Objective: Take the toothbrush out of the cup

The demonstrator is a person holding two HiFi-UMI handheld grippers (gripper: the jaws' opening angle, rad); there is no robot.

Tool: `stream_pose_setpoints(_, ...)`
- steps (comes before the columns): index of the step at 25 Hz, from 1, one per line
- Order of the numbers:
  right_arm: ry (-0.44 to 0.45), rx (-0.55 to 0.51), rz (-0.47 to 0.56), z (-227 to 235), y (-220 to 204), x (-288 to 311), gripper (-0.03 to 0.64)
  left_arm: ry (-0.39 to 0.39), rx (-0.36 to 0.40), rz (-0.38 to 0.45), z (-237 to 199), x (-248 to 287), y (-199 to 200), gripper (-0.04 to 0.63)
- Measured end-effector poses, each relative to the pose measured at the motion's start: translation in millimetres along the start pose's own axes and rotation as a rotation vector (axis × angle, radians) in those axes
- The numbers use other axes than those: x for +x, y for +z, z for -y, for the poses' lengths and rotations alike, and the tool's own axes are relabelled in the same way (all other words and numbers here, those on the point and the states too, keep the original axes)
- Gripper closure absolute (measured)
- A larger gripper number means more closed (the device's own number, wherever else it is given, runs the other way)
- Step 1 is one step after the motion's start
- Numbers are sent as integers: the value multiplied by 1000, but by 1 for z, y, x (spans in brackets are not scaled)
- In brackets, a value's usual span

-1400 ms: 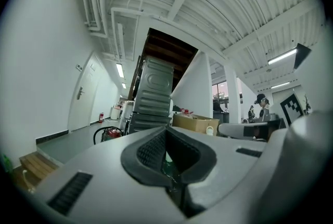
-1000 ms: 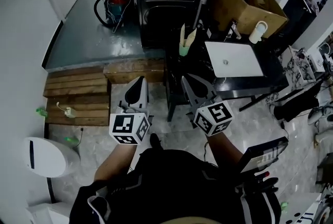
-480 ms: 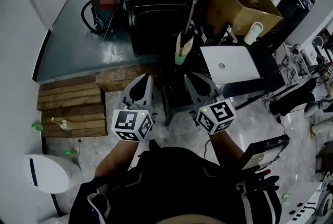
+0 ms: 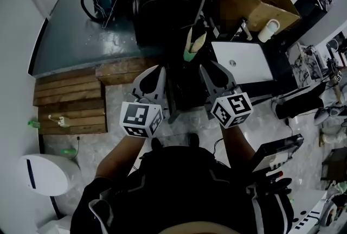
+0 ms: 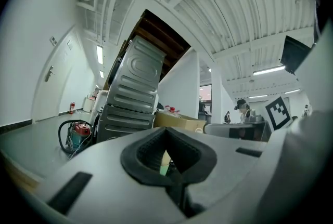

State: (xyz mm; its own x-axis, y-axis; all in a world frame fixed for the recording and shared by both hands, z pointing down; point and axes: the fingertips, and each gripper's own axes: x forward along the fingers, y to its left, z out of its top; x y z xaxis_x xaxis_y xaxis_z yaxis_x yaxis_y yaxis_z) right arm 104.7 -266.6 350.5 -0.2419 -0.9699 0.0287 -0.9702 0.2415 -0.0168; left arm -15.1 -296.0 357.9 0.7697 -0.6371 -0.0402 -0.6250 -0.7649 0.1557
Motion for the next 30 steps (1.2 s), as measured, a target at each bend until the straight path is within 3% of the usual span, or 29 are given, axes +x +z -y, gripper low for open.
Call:
stream_pose_setpoints(9,44,19,-16,44,-10,16,460,73,62,-7,7,28,-7,595)
stream_pose_setpoints(17,53,39,-61,107,-33,45,389,134,39,-10,19,54,-26,595)
stream_pose_setpoints(30,164,54,-170,146,-102,113,370,300,26,-95,16,80,-57,595)
